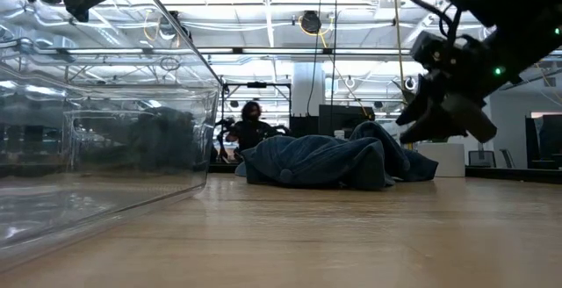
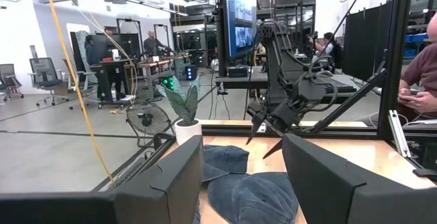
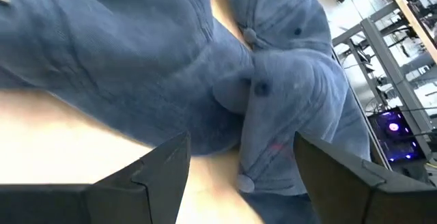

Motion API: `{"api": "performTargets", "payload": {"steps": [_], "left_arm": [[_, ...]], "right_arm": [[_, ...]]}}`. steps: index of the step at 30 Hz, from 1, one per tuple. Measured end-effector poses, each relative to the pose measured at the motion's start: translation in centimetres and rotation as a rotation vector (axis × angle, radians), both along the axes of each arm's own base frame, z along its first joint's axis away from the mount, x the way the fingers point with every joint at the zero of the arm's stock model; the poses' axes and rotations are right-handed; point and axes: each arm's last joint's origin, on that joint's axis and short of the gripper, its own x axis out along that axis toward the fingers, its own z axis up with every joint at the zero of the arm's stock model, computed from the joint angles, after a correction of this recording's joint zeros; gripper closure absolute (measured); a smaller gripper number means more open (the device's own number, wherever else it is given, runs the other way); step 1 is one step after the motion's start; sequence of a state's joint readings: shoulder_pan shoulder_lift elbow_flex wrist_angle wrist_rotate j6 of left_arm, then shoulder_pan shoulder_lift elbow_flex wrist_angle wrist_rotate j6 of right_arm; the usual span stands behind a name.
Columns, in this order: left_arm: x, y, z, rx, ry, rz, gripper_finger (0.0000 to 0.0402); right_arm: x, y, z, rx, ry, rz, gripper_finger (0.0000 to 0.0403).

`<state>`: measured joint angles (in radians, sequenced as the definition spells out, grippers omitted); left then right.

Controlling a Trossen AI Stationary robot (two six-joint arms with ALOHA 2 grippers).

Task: Pick & Place hat
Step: Put the bottom blue cap into the bottom transparent bin

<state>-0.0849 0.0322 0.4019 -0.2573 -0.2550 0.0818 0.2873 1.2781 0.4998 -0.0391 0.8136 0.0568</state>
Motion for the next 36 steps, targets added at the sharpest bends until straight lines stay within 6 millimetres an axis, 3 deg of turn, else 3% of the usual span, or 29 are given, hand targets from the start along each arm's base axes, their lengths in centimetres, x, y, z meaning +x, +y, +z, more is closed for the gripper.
{"api": "performTargets", "payload": {"steps": [11,20,24,32,36], "left_arm": [[0.0,0.0,0.0,-0.001,0.0,0.0,0.0192],[0.0,0.0,0.0,-0.001,-0.001,-0.001,0.0192],[0.0,0.0,0.0,-0.001,0.0,0.0,0.0192],[0.0,0.0,0.0,-0.001,-0.001,-0.001,0.0192],[0.0,0.0,0.0,-0.001,-0.001,-0.001,0.0192]], "right_arm": [[-1.0,-2.4,-2.3,-0.065,-0.074,-0.013,0.0155],[-0.1,-3.4,-4.2,-0.057,-0.028,-0.022,0.0155],[-0.2,-4.1,-4.9,-0.11,0.005,-0.106,0.0156],[-0.4,-4.5,-4.7,-0.239,-0.01,-0.243,0.0156],[-0.3,-4.5,-4.5,-0.25,-0.009,-0.233,0.0156]]}}
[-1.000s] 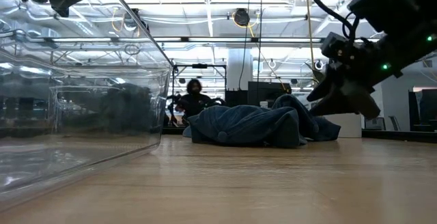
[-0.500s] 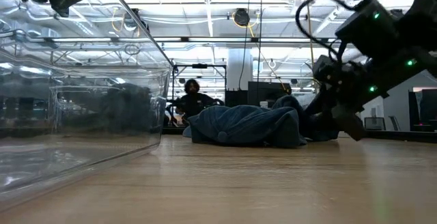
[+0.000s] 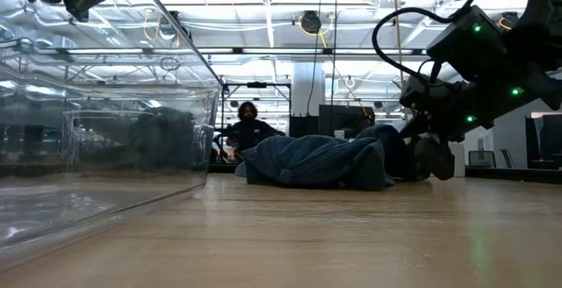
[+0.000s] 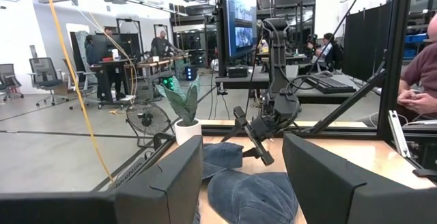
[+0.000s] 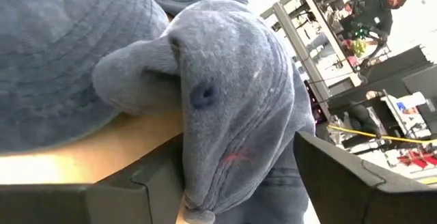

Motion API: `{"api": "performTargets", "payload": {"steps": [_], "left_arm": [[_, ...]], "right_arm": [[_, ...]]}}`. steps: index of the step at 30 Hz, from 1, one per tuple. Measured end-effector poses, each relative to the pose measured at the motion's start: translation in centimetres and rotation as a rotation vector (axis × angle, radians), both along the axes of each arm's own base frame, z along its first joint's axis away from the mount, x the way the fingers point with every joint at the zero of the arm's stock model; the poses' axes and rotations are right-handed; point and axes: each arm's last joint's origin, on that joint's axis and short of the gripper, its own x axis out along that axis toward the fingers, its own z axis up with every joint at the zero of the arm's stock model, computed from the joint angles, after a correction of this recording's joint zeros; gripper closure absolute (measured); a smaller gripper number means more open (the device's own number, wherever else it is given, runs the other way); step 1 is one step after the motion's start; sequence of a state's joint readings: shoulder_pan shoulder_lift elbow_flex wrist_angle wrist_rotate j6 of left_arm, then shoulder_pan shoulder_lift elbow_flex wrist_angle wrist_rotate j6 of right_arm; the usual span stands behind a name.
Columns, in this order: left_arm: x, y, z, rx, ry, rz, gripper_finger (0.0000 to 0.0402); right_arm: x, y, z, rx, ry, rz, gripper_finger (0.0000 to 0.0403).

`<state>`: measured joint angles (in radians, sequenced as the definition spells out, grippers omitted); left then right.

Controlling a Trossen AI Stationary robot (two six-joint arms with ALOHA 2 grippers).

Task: Pick & Place hat
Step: Put the bottom blue cap into the bottom transparent bin

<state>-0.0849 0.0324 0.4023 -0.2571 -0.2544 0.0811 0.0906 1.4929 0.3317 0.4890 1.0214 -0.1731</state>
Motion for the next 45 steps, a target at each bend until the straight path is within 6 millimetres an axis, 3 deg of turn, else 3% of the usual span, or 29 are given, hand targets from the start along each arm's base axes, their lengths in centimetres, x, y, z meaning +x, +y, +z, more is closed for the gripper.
{"api": "performTargets", "payload": {"steps": [9,13,19,26,31,36,45], "left_arm": [[0.0,0.0,0.0,0.0,0.0,0.0,0.0192],[0.0,0.0,0.0,0.0,0.0,0.0,0.0192],[0.0,0.0,0.0,0.0,0.0,0.0,0.0192],[0.0,0.0,0.0,0.0,0.0,0.0,0.0192],[0.0,0.0,0.0,0.0,-0.001,0.0,0.0192],[0.0,0.0,0.0,0.0,0.0,0.0,0.0192],[0.0,0.0,0.0,0.0,-0.001,0.001,0.0192]], "right_arm": [[0.0,-0.5,0.0,-0.003,0.035,0.009,0.017],[0.2,-0.3,-0.1,0.038,0.03,0.06,0.0228],[0.2,-0.3,-0.1,0.048,0.036,0.079,0.0375],[0.6,0.2,0.6,0.018,0.007,0.12,0.04],[1.6,1.9,3.8,-0.05,-0.112,0.18,0.0401],[2.2,4.5,9.2,-0.12,-0.281,0.273,0.0402],[1.3,8.4,17.9,-0.112,-0.543,0.423,0.0402]]}}
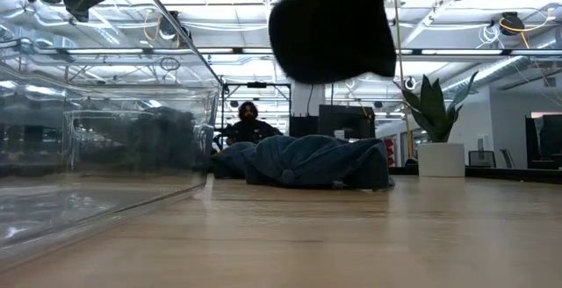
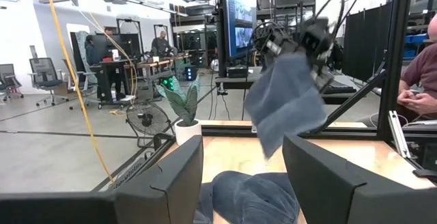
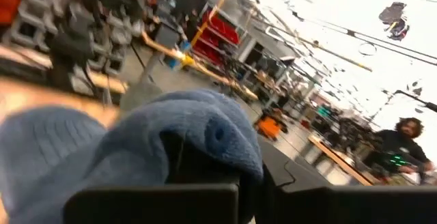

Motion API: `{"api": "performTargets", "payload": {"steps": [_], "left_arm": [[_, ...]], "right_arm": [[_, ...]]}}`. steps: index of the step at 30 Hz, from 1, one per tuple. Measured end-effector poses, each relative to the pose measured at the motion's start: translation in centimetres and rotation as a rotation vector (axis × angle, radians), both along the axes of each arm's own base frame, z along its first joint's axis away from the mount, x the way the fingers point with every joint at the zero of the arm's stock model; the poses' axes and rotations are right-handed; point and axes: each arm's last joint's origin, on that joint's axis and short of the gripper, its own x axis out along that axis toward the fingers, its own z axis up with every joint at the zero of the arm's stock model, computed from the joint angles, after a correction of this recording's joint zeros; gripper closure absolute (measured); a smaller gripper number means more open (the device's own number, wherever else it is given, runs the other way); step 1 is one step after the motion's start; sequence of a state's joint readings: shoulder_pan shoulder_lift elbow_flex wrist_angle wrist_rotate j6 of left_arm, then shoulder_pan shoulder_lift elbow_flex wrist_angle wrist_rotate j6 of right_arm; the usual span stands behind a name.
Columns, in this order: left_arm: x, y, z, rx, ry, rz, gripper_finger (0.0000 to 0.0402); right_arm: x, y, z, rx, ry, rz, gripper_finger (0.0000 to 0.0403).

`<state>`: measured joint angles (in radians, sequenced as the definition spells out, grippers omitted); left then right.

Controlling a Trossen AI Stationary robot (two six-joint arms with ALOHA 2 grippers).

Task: Pick & Place hat
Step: Put the bottom blue cap into the bottom transparent bin

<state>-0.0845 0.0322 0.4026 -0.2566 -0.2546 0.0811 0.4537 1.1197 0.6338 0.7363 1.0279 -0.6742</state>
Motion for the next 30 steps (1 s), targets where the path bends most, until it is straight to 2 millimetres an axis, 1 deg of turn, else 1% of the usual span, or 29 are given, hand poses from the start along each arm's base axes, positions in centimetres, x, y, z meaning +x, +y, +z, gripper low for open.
{"api": "performTargets", "payload": {"steps": [3,6,9,12,15,18,20,23,25,27,30], "left_arm": [[0.0,0.0,0.0,0.0,0.0,0.0,0.0192],[0.0,0.0,0.0,0.0,0.001,0.0,0.0192],[0.0,0.0,0.0,0.0,0.001,-0.001,0.0192],[0.0,0.0,0.0,0.005,0.002,0.001,0.0192],[-0.1,0.0,0.4,0.008,-0.037,0.013,0.0192],[-0.2,0.1,1.2,0.072,-0.105,0.041,0.0192],[-0.3,0.1,1.5,0.049,-0.147,0.024,0.0192],[-0.4,-0.1,1.9,-0.091,-0.211,-0.064,0.0192],[-0.4,-0.2,2.0,-0.156,-0.228,-0.111,0.0192],[-0.5,-0.2,2.1,-0.158,-0.25,-0.122,0.0192],[-0.5,-0.2,2.3,-0.17,-0.272,-0.139,0.0192]], "right_arm": [[0.2,1.0,2.4,0.02,0.009,0.017,0.0402],[0.6,1.6,4.7,0.069,0.073,0.014,0.0403],[1.2,1.7,6.3,0.169,0.158,0.035,0.0403],[1.8,1.0,7.3,0.341,0.275,0.094,0.0403],[2.6,0.0,7.3,0.47,0.399,0.058,0.0403],[3.6,-0.8,6.7,0.492,0.442,-0.016,0.0403],[4.1,-1.5,6.6,0.486,0.439,-0.059,0.0403],[4.9,-2.4,5.8,0.376,0.45,-0.211,0.0403],[5.7,-2.7,5.1,0.3,0.455,-0.287,0.0403],[6.4,-2.8,4.8,0.25,0.448,-0.32,0.0403],[7.9,-2.6,4.6,0.211,0.435,-0.297,0.0403]]}}
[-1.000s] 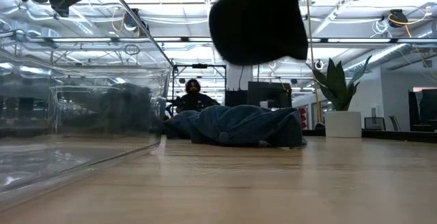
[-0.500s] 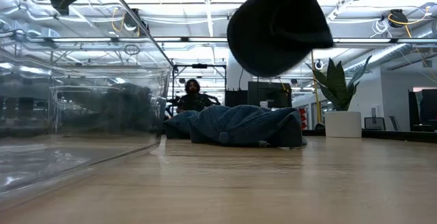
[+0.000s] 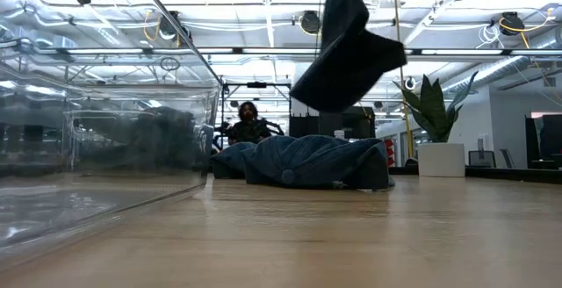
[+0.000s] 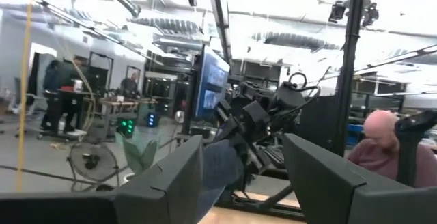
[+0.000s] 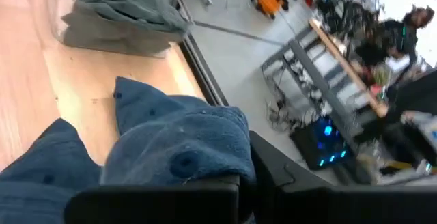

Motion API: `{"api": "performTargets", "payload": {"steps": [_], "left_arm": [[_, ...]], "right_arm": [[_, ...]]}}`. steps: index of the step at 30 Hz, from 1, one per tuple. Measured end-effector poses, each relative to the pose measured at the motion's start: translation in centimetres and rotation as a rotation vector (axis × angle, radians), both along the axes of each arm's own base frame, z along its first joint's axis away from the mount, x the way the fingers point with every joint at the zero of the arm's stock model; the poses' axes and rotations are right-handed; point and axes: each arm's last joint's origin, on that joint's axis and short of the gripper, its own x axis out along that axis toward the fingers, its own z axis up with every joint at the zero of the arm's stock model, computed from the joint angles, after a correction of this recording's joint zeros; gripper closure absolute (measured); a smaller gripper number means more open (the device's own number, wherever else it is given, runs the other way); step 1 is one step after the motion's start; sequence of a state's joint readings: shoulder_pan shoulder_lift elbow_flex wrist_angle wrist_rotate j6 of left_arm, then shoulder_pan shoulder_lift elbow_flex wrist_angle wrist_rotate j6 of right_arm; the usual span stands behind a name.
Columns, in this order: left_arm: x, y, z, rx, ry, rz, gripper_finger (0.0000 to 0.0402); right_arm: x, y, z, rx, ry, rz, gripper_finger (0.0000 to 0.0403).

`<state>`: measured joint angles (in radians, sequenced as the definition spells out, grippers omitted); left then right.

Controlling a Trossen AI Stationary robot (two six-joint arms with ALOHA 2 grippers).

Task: Pick & Place hat
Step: Put the bottom blue cap into the bottom transparent bin

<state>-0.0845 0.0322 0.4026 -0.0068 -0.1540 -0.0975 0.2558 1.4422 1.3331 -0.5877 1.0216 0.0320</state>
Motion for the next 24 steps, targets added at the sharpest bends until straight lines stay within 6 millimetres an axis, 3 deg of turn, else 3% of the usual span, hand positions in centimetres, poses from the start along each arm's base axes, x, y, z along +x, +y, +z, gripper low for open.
{"api": "performTargets", "payload": {"steps": [7,12,18,24], "left_arm": [[0.4,-0.2,-1.0,-0.037,0.1,-0.088,0.0192],[3.1,-0.5,-3.6,-0.15,0.186,-0.147,0.0192],[6.4,-0.1,-7.8,-0.316,0.203,0.073,0.0192],[8.6,0.0,-8.2,-0.334,0.129,0.178,0.0192]], "right_arm": [[2.6,1.1,-0.3,-0.129,0.031,0.117,0.0403],[3.3,1.5,-0.4,-0.105,0.01,0.194,0.0403],[3.1,1.0,-0.2,-0.113,-0.012,0.126,0.0403],[3.1,0.7,-0.1,-0.095,-0.03,0.11,0.0403]]}}
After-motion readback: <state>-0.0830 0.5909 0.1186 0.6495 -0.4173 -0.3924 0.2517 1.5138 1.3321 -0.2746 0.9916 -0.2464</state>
